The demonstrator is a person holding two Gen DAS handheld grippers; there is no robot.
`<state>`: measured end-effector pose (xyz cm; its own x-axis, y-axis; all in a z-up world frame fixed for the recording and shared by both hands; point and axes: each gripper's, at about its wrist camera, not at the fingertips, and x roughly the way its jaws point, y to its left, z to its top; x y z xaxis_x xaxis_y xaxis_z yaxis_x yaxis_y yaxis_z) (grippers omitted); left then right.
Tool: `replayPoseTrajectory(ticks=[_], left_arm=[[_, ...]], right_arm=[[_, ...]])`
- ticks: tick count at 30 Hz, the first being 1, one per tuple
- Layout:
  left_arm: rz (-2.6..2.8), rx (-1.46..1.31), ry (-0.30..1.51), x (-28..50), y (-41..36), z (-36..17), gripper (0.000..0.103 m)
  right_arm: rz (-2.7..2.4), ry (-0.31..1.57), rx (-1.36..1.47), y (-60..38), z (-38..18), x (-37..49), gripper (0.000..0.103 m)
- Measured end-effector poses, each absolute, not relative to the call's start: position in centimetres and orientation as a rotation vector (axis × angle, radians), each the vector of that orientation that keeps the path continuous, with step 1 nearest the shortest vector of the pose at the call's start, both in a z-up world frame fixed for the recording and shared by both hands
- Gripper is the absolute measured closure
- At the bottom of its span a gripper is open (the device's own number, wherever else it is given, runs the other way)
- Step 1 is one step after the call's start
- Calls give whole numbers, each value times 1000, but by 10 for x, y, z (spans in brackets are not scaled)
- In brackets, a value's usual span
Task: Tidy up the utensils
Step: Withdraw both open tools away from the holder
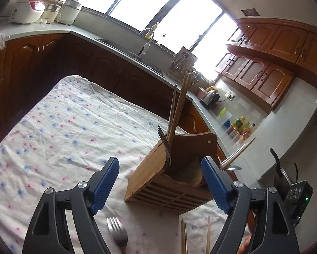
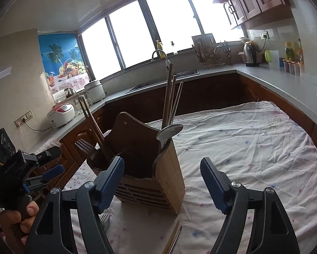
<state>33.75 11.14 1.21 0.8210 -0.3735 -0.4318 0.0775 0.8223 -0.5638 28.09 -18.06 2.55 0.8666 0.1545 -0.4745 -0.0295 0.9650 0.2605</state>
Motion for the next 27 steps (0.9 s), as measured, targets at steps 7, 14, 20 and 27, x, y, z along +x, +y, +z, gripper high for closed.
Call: replayPoseTrajectory(ticks=[7,14,20,27], left_arm=[[-212,-521,555,302,114,19,6],[-188,-476,554,268,116,28,4],[-154,-411,544,236,114,39,4],[-94,-267,504,180,94,53,4]], right_arm=[[113,510,266,-179,28,261,13],[128,488,288,-178,36,241,5],[150,467,288,-173,41,218,5],[158,437,265,-171,44,179,4]])
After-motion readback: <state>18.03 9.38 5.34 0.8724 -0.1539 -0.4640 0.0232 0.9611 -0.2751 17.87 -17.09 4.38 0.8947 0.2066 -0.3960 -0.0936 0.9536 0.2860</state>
